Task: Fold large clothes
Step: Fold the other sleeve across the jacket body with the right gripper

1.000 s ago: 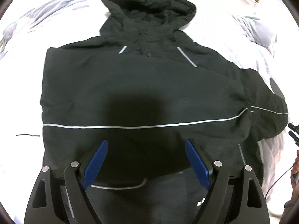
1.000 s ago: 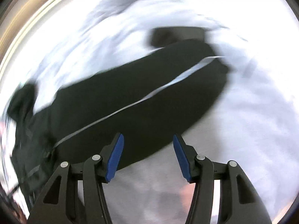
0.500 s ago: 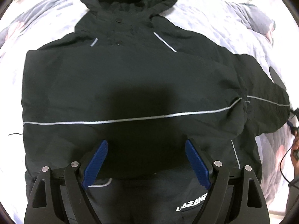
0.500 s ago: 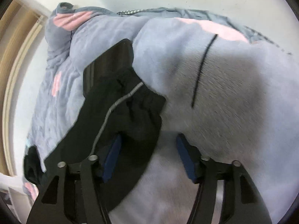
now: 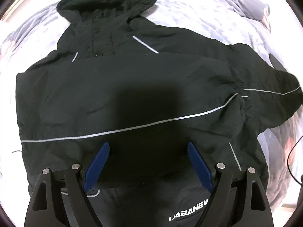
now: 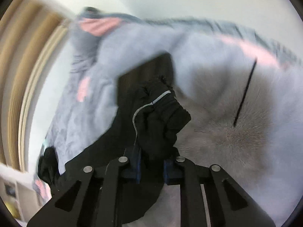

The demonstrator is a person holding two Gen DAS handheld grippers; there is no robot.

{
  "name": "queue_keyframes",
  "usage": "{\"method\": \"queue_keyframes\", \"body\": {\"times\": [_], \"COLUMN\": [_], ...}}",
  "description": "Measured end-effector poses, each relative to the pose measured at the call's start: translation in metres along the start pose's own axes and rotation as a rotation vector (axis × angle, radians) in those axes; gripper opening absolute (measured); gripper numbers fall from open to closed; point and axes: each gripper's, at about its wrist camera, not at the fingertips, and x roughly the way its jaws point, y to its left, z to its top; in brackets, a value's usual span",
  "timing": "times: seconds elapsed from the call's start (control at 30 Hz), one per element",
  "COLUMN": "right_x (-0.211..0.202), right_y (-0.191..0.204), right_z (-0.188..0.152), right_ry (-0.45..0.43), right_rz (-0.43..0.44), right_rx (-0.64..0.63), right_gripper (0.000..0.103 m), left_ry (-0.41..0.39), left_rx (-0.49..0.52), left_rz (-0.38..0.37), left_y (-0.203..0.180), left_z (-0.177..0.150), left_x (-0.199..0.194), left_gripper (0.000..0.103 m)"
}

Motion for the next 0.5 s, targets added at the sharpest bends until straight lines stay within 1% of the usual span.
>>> {"method": "queue_keyframes", "body": {"times": [0.07, 0.1, 0.13, 0.17, 0.27, 0.3, 0.37, 0.4, 0.47, 0.5], "right_x": [-0.009, -0.008, -0.001, 0.008, 0.053, 0.062, 0.063, 0.056, 0.040, 0.028], "right_y": [0.016, 0.021, 0.023, 0.023, 0.004, -0.001, 0.006, 0.016, 0.041, 0.062], "right_z": [-0.006, -0.009, -0.011, -0.014, -0.022, -0.025, -0.027, -0.027, -0.030, -0.032], "right_ry": [-0.021, -0.018, -0.003, 0.022, 0.151, 0.167, 0.156, 0.141, 0.098, 0.069], "right_rz": [-0.041, -0.073, -0.125, -0.179, -0.313, -0.318, -0.351, -0.363, -0.335, -0.326], "right_rx": [-0.070, -0.095, -0.120, -0.131, -0.124, -0.117, -0.124, -0.138, -0.179, -0.226], "right_gripper": [0.020, 0.020, 0.020, 0.020, 0.020, 0.020, 0.020, 0.020, 0.019, 0.019], "left_ry": [-0.001, 0.000, 0.001, 0.000, -0.011, -0.015, -0.041, -0.056, -0.066, -0.072], "left_rx": [0.010, 0.013, 0.015, 0.015, 0.005, 0.001, -0.006, -0.012, -0.034, -0.049], "left_rz": [-0.003, -0.005, -0.006, -0.008, -0.015, -0.016, -0.024, -0.023, -0.012, -0.010], "left_y": [-0.004, -0.005, -0.005, -0.004, 0.002, 0.005, 0.014, 0.021, 0.036, 0.043], "left_z": [0.000, 0.000, 0.000, -0.001, -0.002, -0.002, -0.005, -0.006, -0.010, -0.012], "left_x": [0.001, 0.001, 0.001, 0.001, -0.005, -0.007, -0.019, -0.025, -0.033, -0.037], "left_gripper": [0.086, 0.086, 0.086, 0.086, 0.086, 0.086, 0.086, 0.086, 0.086, 0.086]}}
